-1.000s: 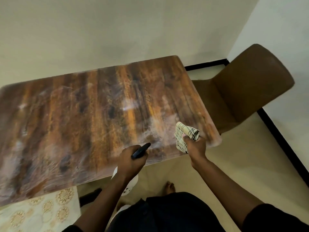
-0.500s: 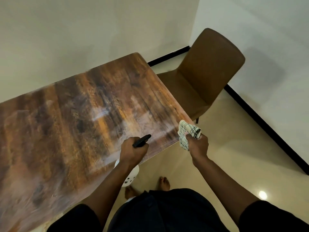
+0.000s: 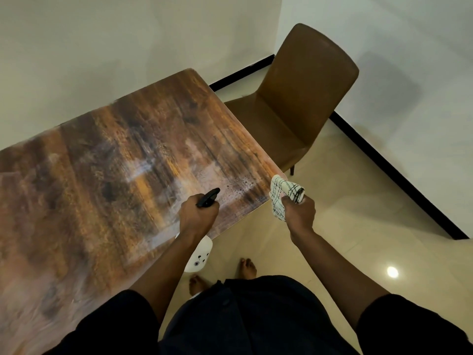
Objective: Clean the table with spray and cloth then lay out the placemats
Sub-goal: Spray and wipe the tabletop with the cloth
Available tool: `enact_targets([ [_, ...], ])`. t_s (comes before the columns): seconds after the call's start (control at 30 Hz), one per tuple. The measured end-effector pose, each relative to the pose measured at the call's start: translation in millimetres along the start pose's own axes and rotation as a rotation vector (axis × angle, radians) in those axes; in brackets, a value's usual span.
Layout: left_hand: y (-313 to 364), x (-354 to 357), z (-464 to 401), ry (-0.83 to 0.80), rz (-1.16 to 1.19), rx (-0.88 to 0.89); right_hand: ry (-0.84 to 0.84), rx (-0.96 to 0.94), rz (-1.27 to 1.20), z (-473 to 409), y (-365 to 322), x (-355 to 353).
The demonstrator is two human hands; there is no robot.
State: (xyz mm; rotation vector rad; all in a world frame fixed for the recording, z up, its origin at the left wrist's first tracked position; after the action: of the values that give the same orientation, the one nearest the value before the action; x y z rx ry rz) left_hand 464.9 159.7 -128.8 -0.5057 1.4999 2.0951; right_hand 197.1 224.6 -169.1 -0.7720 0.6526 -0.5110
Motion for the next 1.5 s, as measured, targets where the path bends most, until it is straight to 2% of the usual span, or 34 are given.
enact_targets([
  [0.4, -32.1, -26.6, 20.0, 0.099, 0.039, -0.159, -0.078, -0.03, 0.081, 9.7, -5.6, 29.3],
  [1.03, -85.9, -58.4, 68.5, 0.331, 0.231, -0.242, -0.252, -0.142, 0.178, 39.0, -8.2, 71.6],
  [1.27, -102.6, -62.7, 74.2, 0.329, 0.281, -0.308, -0.293, -0.195, 0.243, 48.9, -2.4, 82.2],
  [1.5, -103.0, -64.9, 73.5, 0.314, 0.328, -0.292, -0.28, -0.194, 0.282, 48.0, 3.9, 79.8],
])
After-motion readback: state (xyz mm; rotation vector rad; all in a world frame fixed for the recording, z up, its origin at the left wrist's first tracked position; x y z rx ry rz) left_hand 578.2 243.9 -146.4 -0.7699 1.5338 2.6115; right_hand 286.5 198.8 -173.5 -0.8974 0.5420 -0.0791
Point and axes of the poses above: each hand's wrist, its own z-axis away from the middle knuckle, its own x-axis out of the palm, y = z × x, the point moved 4 cm from there along -z, towards the middle knuckle, and after that the axes turned 6 degrees about x, right-handed, at the moved point
